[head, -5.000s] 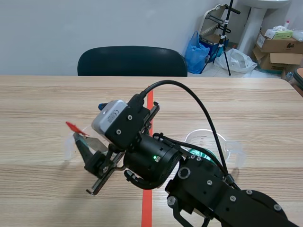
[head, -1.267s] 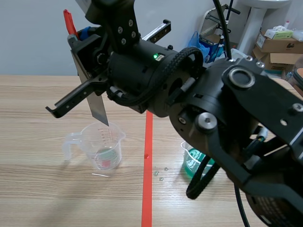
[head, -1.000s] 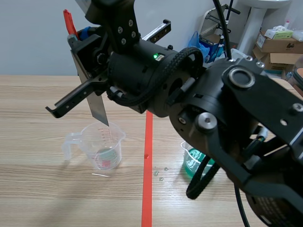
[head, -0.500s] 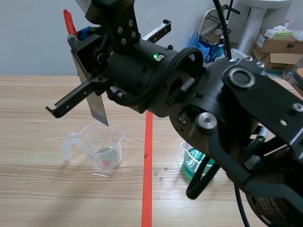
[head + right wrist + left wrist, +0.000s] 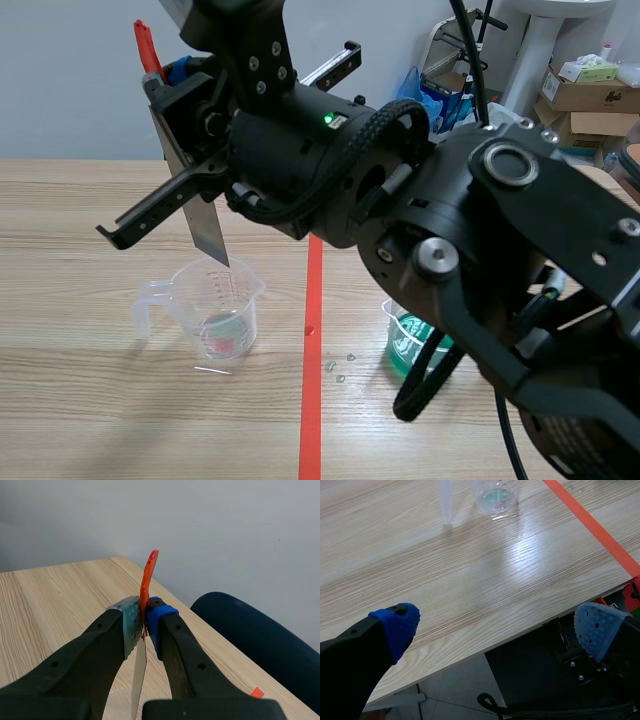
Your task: Do the redox reaction experiment
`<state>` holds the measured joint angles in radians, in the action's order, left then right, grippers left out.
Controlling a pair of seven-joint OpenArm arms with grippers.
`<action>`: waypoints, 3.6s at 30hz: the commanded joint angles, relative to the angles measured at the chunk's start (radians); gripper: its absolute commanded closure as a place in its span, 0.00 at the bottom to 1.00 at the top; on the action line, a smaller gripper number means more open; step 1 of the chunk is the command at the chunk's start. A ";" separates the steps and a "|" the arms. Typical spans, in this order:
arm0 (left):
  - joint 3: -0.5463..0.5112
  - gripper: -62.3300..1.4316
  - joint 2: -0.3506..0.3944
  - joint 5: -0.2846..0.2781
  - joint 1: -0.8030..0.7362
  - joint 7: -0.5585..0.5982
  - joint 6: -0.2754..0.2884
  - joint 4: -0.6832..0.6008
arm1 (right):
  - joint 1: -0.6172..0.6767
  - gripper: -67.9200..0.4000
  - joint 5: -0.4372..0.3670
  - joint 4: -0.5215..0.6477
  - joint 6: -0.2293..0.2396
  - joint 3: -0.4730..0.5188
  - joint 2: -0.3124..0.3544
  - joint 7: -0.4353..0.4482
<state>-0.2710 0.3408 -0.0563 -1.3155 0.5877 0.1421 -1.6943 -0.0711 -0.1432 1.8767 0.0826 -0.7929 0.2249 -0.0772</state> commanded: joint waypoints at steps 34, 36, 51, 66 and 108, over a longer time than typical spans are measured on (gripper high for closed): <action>-0.006 0.00 0.004 -0.006 -0.001 0.014 0.002 -0.014 | -0.012 0.97 -0.004 0.010 -0.007 0.007 -0.001 0.016; -0.006 0.00 0.004 -0.006 -0.001 0.014 0.002 -0.014 | -0.012 0.97 -0.004 0.010 -0.007 0.007 -0.001 0.016; -0.006 0.00 0.004 -0.006 -0.001 0.014 0.002 -0.014 | -0.006 0.97 0.001 0.012 -0.007 0.010 0.009 0.014; -0.006 0.00 0.004 -0.006 -0.001 0.014 0.002 -0.014 | 0.111 0.97 -0.001 0.112 -0.007 0.126 0.109 0.025; -0.006 0.00 0.004 -0.006 -0.001 0.014 0.002 -0.014 | 0.636 0.98 -0.322 0.237 -0.008 0.695 0.557 0.316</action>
<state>-0.2710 0.3408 -0.0563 -1.3155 0.5877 0.1421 -1.6943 0.5701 -0.4549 2.0884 0.0822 -0.1093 0.7761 0.2276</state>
